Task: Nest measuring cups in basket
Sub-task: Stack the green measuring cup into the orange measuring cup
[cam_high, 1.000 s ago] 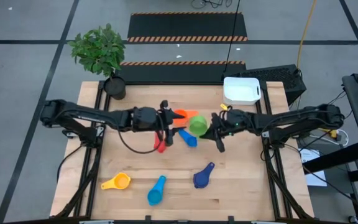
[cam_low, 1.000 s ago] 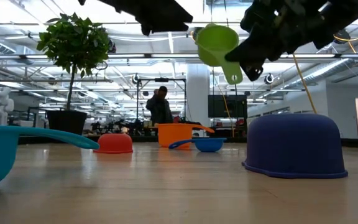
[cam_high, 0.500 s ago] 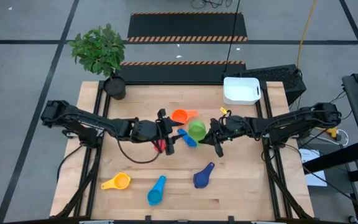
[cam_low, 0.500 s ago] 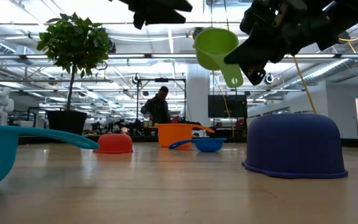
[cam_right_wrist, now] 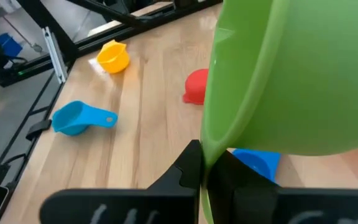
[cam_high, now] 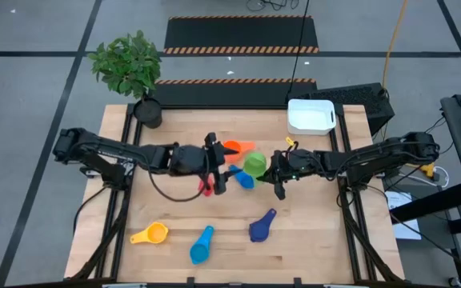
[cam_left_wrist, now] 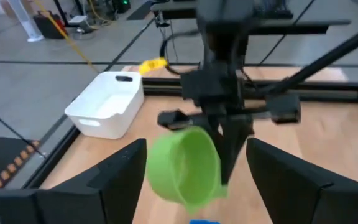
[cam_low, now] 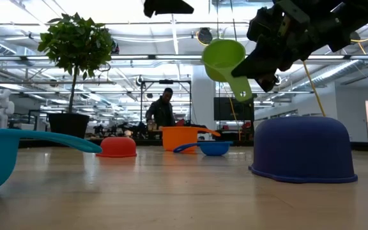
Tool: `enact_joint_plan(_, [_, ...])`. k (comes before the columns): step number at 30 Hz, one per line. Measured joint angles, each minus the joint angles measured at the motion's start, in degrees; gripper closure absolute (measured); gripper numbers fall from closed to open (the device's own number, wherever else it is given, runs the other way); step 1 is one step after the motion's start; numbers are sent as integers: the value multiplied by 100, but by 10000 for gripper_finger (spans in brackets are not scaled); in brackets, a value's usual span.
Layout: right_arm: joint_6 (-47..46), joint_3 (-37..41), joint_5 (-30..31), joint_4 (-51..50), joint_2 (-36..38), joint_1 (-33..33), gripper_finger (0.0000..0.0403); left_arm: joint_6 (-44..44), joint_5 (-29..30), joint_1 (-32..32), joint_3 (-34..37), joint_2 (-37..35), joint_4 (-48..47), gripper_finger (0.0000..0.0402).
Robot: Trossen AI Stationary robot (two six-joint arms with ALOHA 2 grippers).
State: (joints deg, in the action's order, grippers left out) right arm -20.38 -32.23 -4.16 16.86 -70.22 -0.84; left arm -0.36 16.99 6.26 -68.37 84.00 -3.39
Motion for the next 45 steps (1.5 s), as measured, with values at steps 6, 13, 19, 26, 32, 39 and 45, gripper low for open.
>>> enact_joint_plan(6, [24, -1, -9, 47, 0, 5, 403, 230, -577, -319, -715, 454, -869, 117])
enact_joint_plan(13, [139, -2, -9, 124, 0, 7, 403, 325, -1749, -760, -1850, 1355, -1751, 131])
enact_joint_plan(19, [295, -2, -19, -68, 0, 9, 403, -155, -2825, -1139, -2531, 1677, -1811, 155])
enact_joint_plan(26, [306, -2, -45, -340, 0, 9, 403, -183, -3952, -1481, -2490, 1688, -2139, 182])
enact_joint_plan(32, [144, -2, -57, -484, 0, 9, 403, -193, -4244, -1733, -2375, 1776, -2235, 174])
enact_joint_plan(39, [63, -2, -59, -595, 0, 13, 403, -81, -4250, -1776, -2364, 2209, -2271, 149])
enact_joint_plan(45, [99, -3, -59, -775, 0, 17, 403, -9, -4259, -1790, -2355, 2339, -2330, 145])
